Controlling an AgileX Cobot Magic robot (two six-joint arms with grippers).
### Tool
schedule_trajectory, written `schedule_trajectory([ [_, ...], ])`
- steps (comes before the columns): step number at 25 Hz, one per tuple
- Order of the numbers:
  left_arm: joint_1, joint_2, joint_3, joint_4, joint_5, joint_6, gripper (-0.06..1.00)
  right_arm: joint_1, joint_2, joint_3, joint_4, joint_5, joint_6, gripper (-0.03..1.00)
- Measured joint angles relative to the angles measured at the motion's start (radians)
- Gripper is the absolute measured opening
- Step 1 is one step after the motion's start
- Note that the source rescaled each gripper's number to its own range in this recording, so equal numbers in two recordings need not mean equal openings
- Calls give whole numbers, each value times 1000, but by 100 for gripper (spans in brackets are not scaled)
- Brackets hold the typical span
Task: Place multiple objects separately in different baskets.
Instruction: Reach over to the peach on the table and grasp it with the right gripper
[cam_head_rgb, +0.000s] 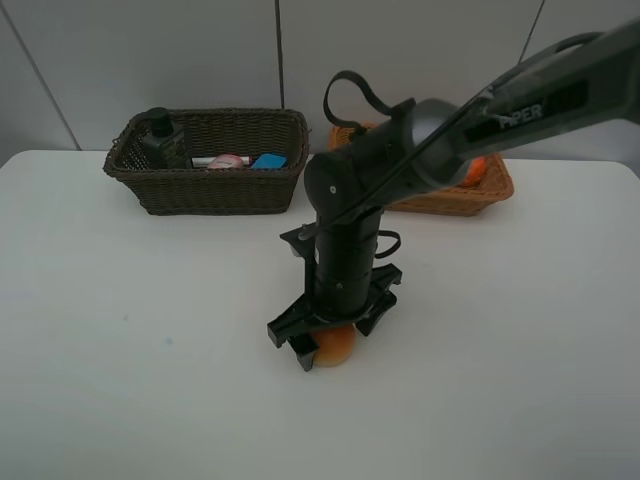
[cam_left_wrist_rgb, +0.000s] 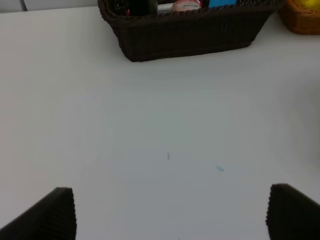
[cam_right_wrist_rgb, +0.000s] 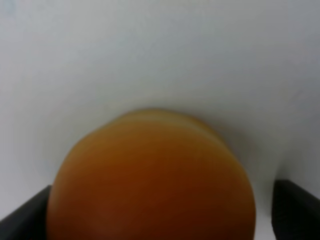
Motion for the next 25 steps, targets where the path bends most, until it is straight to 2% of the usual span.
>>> schedule_trajectory([
  [5, 0, 0, 0, 0, 0, 0, 100, 0, 0, 0, 0, -1, 0, 88],
  [6, 0, 0, 0, 0, 0, 0, 100, 0, 0, 0, 0, -1, 0, 86],
  [7, 0, 0, 0, 0, 0, 0, 100, 0, 0, 0, 0, -1, 0, 78],
  [8, 0, 0, 0, 0, 0, 0, 100, 0, 0, 0, 0, -3, 0, 66],
  [9, 0, 0, 0, 0, 0, 0, 100, 0, 0, 0, 0, -5, 0, 45],
  [10, 0, 0, 0, 0, 0, 0, 100, 0, 1, 0, 1, -7, 0, 18],
  [11, 0, 0, 0, 0, 0, 0, 100, 0, 2, 0, 1, -8, 0, 1],
  [18, 0, 0, 0, 0, 0, 0, 100, 0, 2, -5, 2, 5, 0, 0],
  [22, 0, 0, 0, 0, 0, 0, 100, 0, -39, -49, -9, 76, 0, 0],
  [25, 0, 0, 0, 0, 0, 0, 100, -7, -98, -129, -58, 147, -1, 0],
])
